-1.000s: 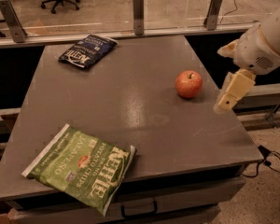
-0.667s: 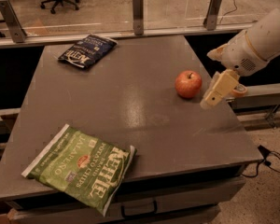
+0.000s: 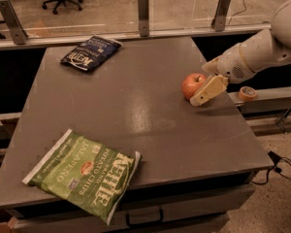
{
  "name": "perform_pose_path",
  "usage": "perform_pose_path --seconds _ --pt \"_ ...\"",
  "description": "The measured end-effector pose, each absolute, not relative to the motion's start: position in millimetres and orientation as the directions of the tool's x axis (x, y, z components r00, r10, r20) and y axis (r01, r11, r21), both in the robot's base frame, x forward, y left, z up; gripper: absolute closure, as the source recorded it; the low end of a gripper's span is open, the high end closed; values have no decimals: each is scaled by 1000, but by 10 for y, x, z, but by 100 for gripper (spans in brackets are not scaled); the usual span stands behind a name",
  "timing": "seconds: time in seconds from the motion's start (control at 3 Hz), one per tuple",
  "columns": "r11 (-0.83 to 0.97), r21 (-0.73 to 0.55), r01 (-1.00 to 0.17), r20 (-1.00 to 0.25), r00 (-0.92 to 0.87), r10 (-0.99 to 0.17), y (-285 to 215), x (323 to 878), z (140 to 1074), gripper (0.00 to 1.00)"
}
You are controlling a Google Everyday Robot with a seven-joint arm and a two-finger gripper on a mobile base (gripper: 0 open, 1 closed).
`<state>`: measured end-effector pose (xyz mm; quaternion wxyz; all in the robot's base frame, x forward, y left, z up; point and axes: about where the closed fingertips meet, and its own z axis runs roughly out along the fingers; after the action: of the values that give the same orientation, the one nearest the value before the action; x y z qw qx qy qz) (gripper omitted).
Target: Move apple near blue chip bag
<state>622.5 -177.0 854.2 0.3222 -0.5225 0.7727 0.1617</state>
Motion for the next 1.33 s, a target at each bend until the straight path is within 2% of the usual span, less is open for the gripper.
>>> perform_pose_path --seconds 0.67,1.0,1.33 --pt "455 5 -890 -718 -320 -618 -1803 6340 8516 64" --pt "453 -19 -892 -763 -280 -583 -1860 6262 8953 87" --pt "450 -19 -893 -767 -276 -580 -1845 6269 8975 100"
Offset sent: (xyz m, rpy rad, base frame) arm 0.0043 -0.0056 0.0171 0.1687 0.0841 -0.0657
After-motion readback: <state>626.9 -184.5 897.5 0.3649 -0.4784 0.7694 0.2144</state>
